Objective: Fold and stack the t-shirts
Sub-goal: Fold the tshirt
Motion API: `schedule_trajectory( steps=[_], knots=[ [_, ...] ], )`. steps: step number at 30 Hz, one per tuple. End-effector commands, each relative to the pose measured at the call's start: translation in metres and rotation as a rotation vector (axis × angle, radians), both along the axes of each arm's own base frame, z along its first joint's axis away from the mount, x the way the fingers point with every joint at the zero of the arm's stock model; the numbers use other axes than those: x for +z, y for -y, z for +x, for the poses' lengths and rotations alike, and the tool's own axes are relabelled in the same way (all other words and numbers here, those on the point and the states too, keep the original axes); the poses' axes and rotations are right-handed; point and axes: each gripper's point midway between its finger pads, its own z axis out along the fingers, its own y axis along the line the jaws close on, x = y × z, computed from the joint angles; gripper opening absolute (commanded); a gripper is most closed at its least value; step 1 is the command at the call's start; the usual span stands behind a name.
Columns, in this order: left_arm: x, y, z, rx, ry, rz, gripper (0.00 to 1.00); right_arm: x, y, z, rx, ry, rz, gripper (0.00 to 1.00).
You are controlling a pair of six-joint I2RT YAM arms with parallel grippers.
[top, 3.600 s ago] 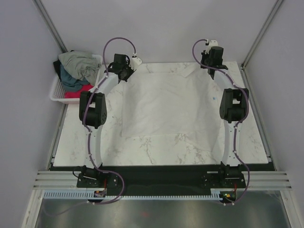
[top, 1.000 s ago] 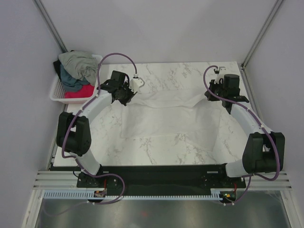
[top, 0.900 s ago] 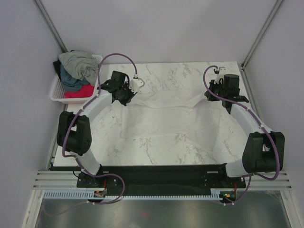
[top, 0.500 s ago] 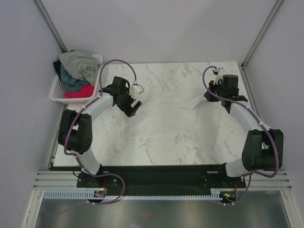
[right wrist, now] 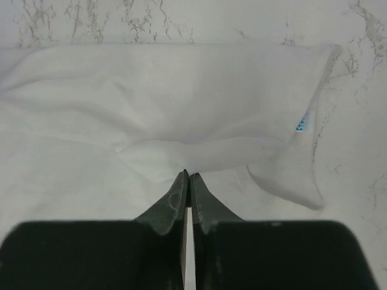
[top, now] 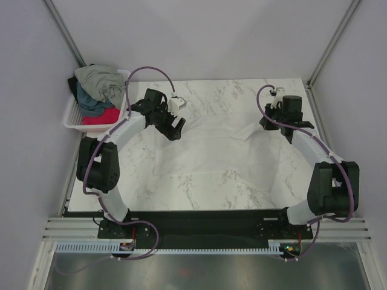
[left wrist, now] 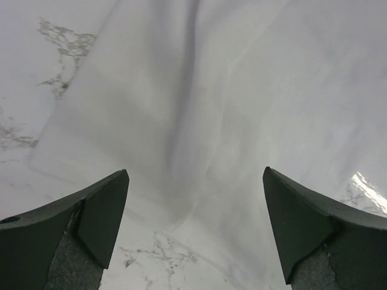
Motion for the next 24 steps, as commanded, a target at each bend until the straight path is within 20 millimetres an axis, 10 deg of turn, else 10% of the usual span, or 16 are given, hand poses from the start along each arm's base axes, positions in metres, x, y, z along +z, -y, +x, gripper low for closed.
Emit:
schedule_trajectory(
  steps=[1,2,5,10,18,24],
  knots=[
    [-0.012,0.026,-0.031,-0.039,-0.151,-0.085,1.00,-0.002,0.006,0.003,-0.003,0.015,-0.038,0.13],
    [-0.012,0.029,-0.035,-0.048,-0.155,-0.083,1.00,0.001,0.008,0.003,-0.009,0.022,-0.048,0.34],
    [-0.014,0.030,-0.043,-0.057,-0.161,-0.080,1.00,0.033,0.019,0.007,-0.005,0.100,-0.135,0.56],
    [-0.019,0.031,-0.070,-0.062,-0.250,-0.106,1.00,0.076,-0.010,-0.003,0.161,0.175,-0.158,0.62],
    [-0.033,0.033,-0.080,-0.043,-0.319,-0.122,1.00,0.001,-0.090,-0.062,0.479,-0.147,0.057,0.57],
    [-0.035,0.032,-0.082,-0.033,-0.322,-0.121,1.00,-0.047,-0.096,-0.076,0.530,-0.279,0.047,0.44]
  ],
)
